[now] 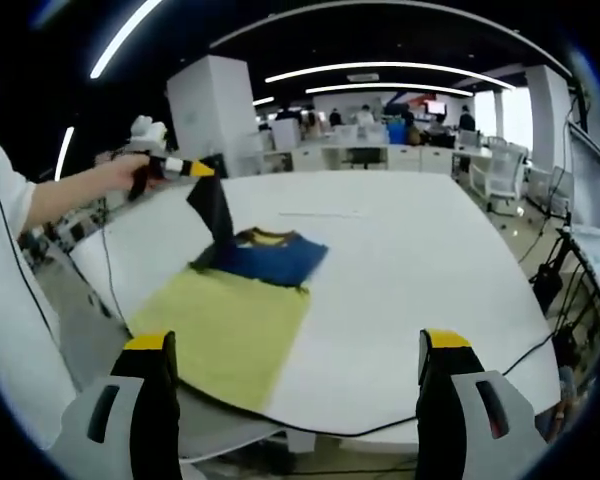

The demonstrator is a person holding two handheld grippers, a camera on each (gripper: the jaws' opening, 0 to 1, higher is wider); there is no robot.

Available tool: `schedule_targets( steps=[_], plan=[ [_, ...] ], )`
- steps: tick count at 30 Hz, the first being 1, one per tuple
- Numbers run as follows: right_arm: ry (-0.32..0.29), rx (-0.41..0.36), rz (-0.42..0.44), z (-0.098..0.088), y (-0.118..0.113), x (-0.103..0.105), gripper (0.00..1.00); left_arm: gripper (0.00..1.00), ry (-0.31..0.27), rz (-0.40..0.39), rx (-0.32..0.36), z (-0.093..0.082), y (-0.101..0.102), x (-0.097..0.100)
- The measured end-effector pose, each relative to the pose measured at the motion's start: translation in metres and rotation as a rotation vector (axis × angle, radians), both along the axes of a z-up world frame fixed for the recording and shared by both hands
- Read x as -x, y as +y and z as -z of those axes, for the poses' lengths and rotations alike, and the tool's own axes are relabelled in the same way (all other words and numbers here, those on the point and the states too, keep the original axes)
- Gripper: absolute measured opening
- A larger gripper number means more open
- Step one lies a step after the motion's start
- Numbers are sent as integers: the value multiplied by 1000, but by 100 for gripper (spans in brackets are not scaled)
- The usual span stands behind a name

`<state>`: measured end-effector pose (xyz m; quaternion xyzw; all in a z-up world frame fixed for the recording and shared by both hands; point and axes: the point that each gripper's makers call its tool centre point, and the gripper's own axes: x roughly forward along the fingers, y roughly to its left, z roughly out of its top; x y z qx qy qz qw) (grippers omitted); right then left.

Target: Fold the garment on the visible template until the final outline fits inside the template.

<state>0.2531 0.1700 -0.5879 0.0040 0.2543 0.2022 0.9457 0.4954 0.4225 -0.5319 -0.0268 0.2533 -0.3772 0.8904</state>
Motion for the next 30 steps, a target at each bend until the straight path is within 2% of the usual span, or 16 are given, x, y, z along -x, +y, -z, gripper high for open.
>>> schedule_targets(
  steps=[11, 22, 30],
  plan=[
    [10, -7, 4, 4, -6, -2, 100, 0, 11, -56, 16, 7, -10, -16],
    [3, 6, -12, 0, -9, -7, 100, 0, 66, -98, 4, 38, -25, -20],
    [10, 2, -14, 4, -14, -8, 100, 0, 93, -117, 9, 50, -34, -23]
  ],
)
